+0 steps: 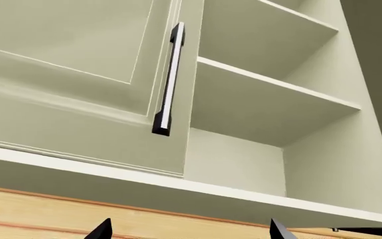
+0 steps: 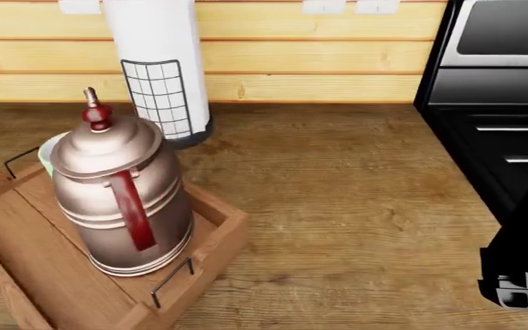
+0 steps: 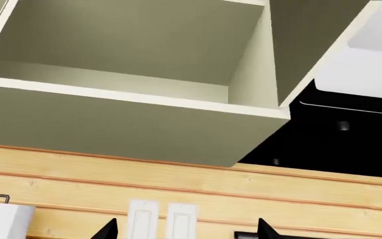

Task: Pick the kettle from the counter and place it on the tray. Then pick the mug from the cabinet and place it on the tray. Then close the cabinet doors.

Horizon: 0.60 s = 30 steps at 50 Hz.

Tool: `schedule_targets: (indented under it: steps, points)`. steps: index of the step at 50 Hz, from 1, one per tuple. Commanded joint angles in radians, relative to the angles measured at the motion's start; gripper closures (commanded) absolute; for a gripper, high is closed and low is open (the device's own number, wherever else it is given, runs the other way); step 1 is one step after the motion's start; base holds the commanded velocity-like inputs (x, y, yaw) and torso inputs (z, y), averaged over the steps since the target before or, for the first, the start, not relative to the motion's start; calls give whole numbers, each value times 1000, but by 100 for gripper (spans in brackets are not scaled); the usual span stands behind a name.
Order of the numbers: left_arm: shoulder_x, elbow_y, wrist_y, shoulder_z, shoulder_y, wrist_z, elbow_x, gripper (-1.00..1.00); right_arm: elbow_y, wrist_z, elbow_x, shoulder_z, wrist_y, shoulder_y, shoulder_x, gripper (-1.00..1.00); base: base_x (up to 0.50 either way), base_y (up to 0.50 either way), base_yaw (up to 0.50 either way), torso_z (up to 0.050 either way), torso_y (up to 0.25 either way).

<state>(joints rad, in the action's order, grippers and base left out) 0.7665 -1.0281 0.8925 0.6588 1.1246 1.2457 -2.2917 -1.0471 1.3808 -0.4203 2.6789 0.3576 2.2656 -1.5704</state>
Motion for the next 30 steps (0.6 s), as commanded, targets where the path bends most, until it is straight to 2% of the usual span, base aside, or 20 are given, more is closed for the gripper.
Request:
schedule_targets:
  steps: [1,19,30]
  points:
    - [-5,-3,16,24,5,18,-34,-100,0,1,2,-13,-1,-13,0,-100,2,-500,0,0,0]
    - [-28,2,51,50,12,31,-55,-100,0,-19,-20,-38,-11,-16,0,-100,2,-500,0,0,0]
    - [-39,5,67,65,8,35,-66,-100,0,-20,-112,-108,-58,20,0,-100,2,-472,0,0,0]
